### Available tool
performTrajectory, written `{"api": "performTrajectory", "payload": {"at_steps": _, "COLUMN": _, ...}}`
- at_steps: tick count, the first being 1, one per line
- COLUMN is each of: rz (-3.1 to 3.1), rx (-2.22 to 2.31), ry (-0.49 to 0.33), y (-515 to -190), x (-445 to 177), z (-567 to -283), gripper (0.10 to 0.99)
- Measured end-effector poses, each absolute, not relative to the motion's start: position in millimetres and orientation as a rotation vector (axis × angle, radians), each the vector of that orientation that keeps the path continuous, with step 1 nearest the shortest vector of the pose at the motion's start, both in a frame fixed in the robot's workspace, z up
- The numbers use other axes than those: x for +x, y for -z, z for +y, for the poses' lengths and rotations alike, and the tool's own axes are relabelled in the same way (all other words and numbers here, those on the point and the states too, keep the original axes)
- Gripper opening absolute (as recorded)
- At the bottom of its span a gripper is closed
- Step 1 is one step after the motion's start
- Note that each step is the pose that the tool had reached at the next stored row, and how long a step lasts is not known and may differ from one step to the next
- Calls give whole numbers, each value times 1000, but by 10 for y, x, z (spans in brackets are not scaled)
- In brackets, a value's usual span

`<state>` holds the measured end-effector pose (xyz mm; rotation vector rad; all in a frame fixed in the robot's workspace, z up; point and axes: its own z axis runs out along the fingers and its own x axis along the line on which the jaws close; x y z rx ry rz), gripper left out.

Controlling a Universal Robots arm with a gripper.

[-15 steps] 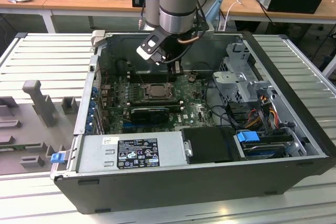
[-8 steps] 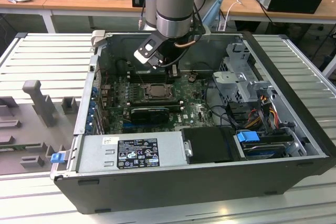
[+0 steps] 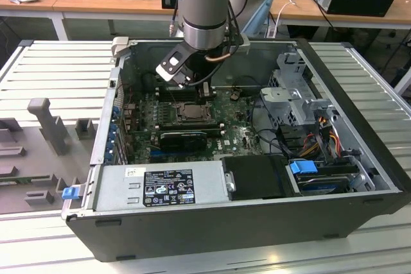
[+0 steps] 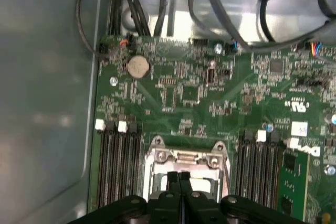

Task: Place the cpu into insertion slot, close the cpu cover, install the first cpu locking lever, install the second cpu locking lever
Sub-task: 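Close the cpu cover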

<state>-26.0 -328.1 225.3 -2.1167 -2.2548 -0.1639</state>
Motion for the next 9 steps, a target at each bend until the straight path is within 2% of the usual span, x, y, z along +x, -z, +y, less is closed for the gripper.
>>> {"api": "performTrajectory", "payload": {"at_steps": 9, "rz": -2254, "rx": -2115, "ry": 166, "y": -2249, "x": -400, "z": -3282, "gripper": 106}}
